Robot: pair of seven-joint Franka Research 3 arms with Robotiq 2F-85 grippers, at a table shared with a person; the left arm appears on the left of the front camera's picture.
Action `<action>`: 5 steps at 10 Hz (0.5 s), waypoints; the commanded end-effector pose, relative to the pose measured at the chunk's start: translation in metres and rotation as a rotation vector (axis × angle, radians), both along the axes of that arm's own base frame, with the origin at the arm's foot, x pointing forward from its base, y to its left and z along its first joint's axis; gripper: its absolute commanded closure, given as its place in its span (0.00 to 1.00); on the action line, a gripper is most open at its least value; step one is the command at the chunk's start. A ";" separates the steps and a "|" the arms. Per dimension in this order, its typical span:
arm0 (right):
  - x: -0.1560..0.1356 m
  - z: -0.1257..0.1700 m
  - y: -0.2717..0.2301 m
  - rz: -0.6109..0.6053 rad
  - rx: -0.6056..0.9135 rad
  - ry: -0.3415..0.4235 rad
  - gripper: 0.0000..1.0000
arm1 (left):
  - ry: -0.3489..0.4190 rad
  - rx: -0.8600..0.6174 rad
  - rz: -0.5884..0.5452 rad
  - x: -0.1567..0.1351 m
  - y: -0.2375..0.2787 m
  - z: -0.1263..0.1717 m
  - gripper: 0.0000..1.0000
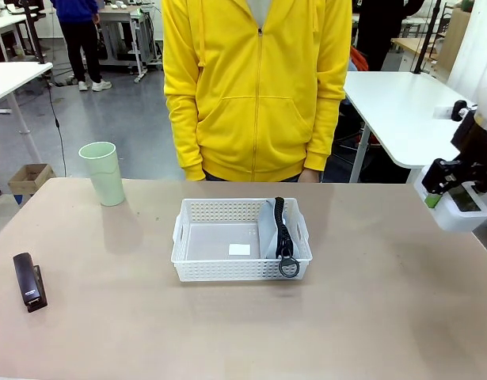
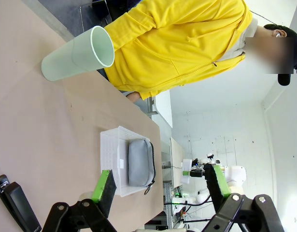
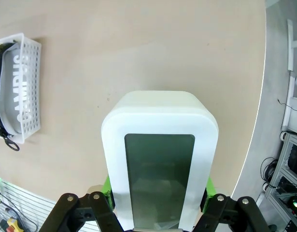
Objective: Efficiently arrange items inside the basket to fit them all.
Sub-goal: Pick up the Digital clock and place it inside the Organizing basket.
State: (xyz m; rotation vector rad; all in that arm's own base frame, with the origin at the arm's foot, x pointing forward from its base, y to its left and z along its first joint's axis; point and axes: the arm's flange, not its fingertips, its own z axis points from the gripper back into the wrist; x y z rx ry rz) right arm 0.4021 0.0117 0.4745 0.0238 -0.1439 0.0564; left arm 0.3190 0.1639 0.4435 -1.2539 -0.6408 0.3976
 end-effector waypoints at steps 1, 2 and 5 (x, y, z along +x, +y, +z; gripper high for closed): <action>-0.002 -0.001 0.003 -0.004 0.018 -0.020 0.22 | -0.014 0.005 -0.012 -0.003 0.000 -0.001 0.00; 0.004 0.007 0.027 0.025 -0.018 -0.055 0.22 | -0.014 0.005 -0.012 -0.003 0.000 -0.001 0.00; 0.038 0.039 0.137 0.234 -0.068 -0.128 0.22 | -0.014 0.005 -0.012 -0.003 0.000 -0.001 0.00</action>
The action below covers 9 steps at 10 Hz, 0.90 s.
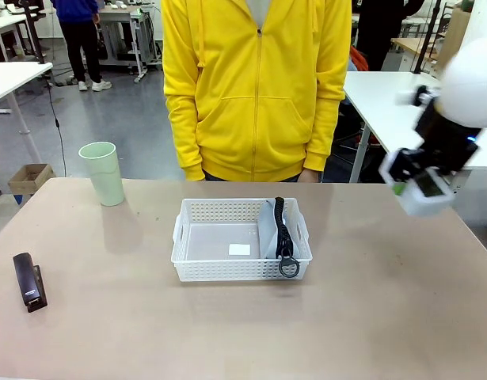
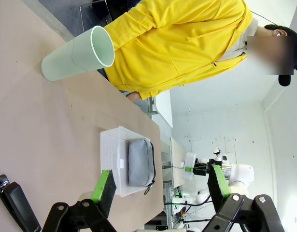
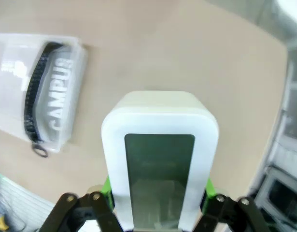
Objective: Efficiently arrange items inside the basket to fit them all.
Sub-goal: Pick up the Digital clock and place it inside the Organizing basket.
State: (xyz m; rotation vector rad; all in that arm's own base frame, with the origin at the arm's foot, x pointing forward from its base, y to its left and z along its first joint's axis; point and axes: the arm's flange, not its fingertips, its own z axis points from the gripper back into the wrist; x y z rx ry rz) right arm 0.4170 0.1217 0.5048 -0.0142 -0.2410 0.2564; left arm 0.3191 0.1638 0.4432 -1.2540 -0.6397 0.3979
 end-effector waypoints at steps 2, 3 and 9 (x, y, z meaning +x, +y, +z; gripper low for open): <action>0.037 0.021 0.107 0.167 -0.072 -0.055 0.22 | -0.015 0.006 -0.012 -0.003 0.000 0.000 0.00; 0.041 0.025 0.150 0.282 -0.070 -0.063 0.22 | -0.015 0.006 -0.012 -0.003 0.000 0.000 0.00; 0.053 -0.043 0.304 0.548 -0.125 0.012 0.22 | -0.015 0.006 -0.012 -0.003 0.000 0.000 0.00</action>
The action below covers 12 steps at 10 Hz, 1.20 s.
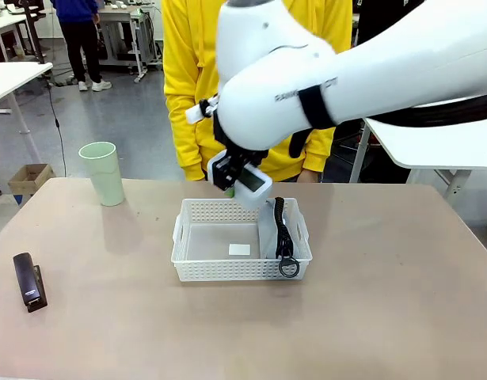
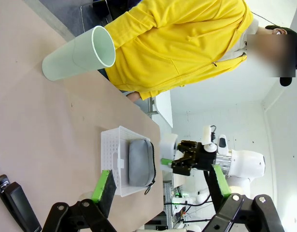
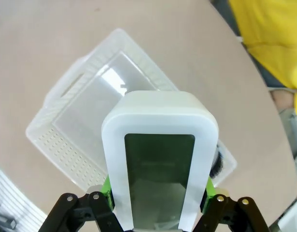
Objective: Efficiently arrange items inside the basket to fit them all.
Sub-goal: Pick up the Digital clock and place it inside the Organizing basket.
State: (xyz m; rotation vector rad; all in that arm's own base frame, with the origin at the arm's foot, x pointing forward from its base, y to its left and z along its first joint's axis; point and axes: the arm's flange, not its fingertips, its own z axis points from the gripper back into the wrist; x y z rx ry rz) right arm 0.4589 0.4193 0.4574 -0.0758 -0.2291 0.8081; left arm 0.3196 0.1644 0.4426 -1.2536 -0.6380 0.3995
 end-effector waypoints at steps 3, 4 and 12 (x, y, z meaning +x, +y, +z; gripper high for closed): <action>0.003 -0.016 0.012 0.022 0.000 0.029 0.22 | -0.017 0.006 -0.012 -0.003 0.000 0.000 0.00; 0.003 -0.016 0.012 0.022 0.000 0.029 0.22 | -0.017 0.006 -0.012 -0.003 0.000 0.000 0.00; 0.010 -0.103 0.025 0.092 -0.008 0.268 0.22 | -0.017 0.006 -0.012 -0.003 0.000 0.000 0.00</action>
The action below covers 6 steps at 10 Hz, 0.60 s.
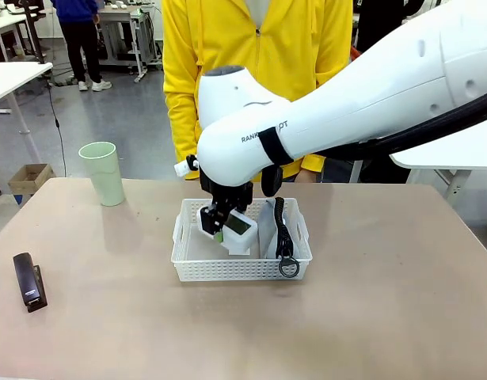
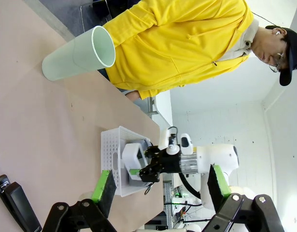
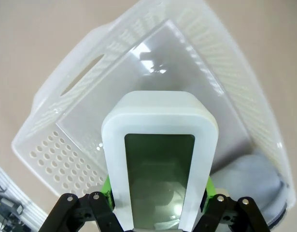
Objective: Efficiently arrange items inside the basket to fit them all.
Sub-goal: Pick up the Digital clock and place it inside the Organizing basket.
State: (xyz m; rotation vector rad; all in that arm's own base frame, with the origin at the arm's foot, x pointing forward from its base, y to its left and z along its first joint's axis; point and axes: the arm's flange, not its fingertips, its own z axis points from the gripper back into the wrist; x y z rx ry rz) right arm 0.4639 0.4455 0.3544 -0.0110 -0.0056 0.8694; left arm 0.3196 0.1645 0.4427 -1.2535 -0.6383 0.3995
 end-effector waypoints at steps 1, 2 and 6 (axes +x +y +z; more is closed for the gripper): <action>0.007 -0.014 0.000 0.043 0.034 0.086 0.22 | -0.017 0.006 -0.012 -0.003 0.000 0.000 0.00; 0.009 -0.022 0.000 0.049 0.049 0.109 0.22 | -0.017 0.006 -0.012 -0.003 0.000 0.000 0.00; 0.010 -0.043 -0.007 0.034 0.080 0.129 0.22 | -0.017 0.006 -0.012 -0.003 0.000 0.000 0.00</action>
